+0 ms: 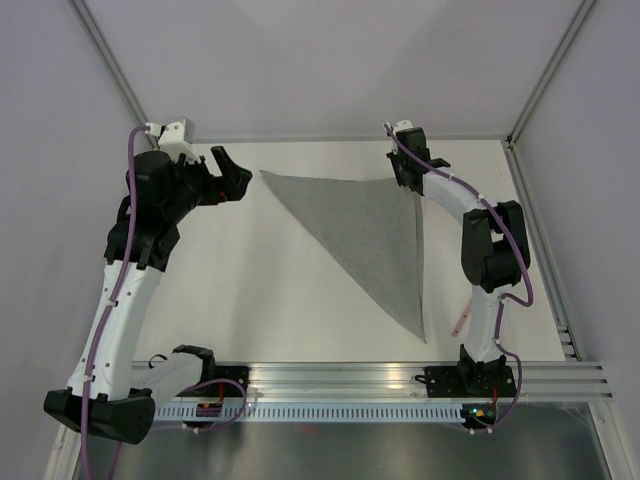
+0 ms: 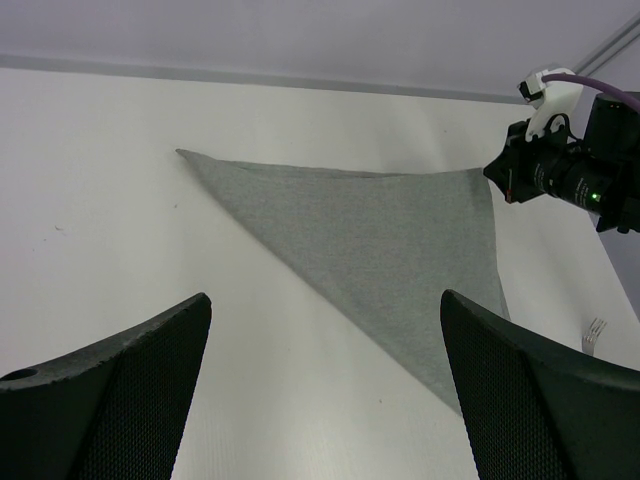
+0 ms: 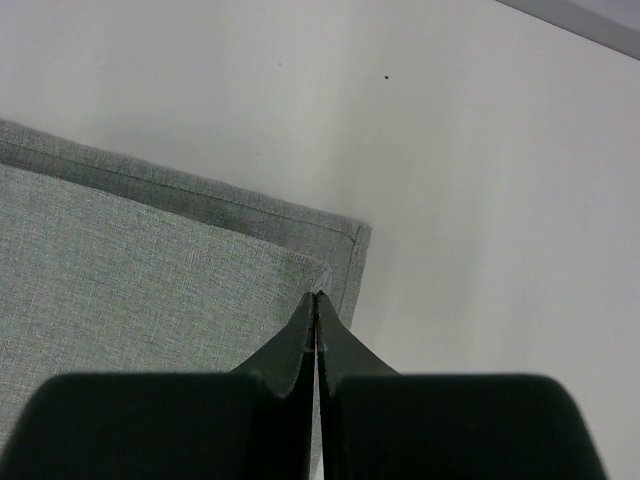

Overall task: Fold the napkin, place the utensils inside, and roll it up
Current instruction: Fold the napkin at the center of the board.

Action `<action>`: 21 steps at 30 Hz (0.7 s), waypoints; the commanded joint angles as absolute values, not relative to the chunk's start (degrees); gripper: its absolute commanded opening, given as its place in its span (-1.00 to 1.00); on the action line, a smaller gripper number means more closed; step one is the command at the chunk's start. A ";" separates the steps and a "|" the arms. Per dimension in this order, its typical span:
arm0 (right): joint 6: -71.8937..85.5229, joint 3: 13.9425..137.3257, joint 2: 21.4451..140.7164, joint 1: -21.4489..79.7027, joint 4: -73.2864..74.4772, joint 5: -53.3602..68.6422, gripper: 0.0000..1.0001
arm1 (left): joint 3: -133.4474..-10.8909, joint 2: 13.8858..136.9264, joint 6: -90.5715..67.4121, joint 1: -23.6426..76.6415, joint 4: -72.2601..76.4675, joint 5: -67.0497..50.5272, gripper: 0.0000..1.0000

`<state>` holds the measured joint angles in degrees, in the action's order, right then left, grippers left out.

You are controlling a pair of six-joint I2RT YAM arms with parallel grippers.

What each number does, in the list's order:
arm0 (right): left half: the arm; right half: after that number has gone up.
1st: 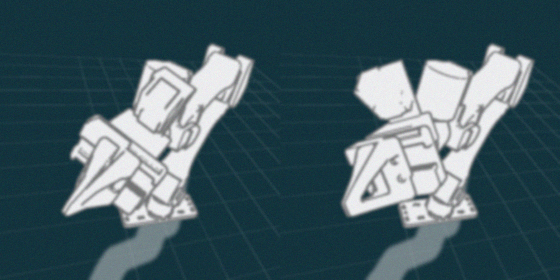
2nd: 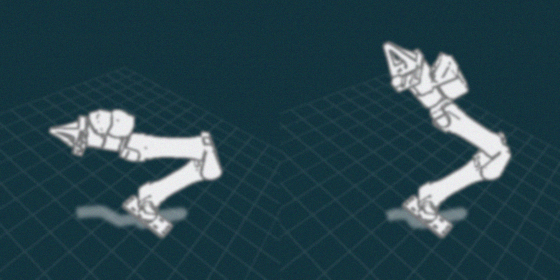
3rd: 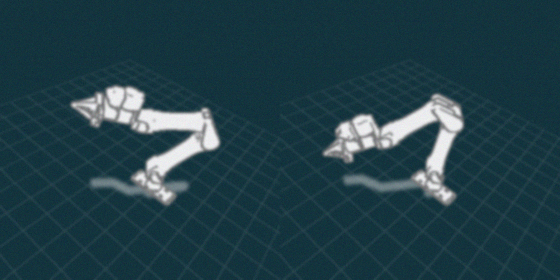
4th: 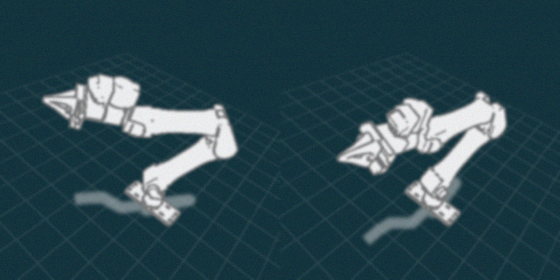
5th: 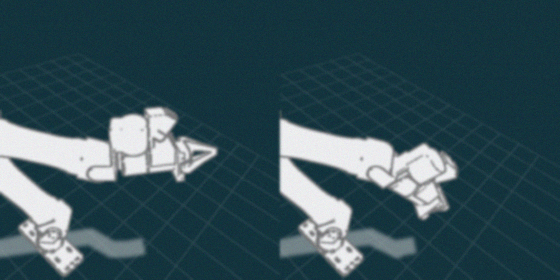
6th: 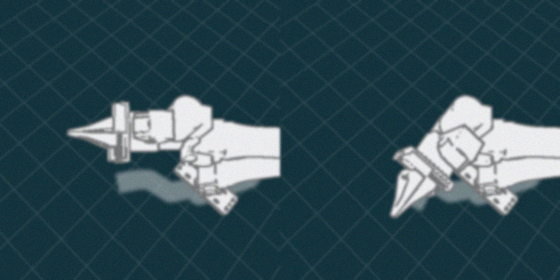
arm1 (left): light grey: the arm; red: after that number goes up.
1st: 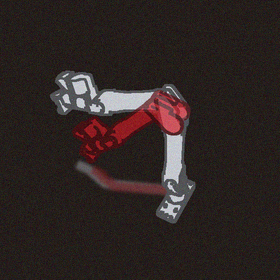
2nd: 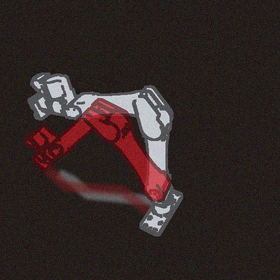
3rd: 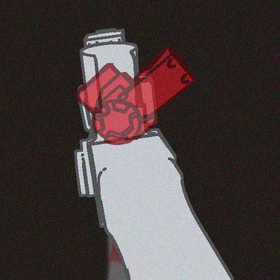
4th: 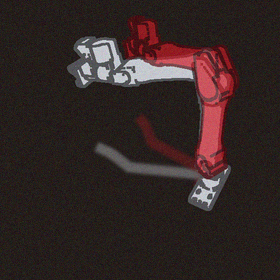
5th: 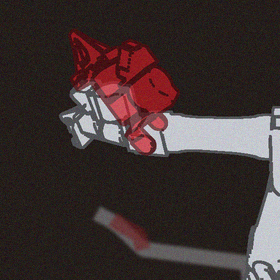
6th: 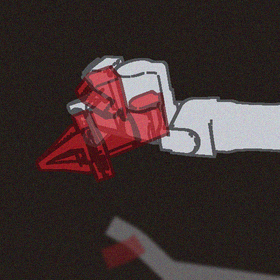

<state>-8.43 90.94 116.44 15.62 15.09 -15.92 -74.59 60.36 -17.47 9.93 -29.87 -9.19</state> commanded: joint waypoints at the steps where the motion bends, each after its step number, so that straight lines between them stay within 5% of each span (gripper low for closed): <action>1: -8.88 90.35 113.82 15.12 13.88 -16.26 -0.99 | -74.18 60.47 -17.31 9.67 -28.57 -10.20 0.99; 21: -8.09 89.47 110.92 14.59 13.27 -15.56 -0.99 | -74.00 60.82 -17.23 9.67 -28.56 -10.11 0.99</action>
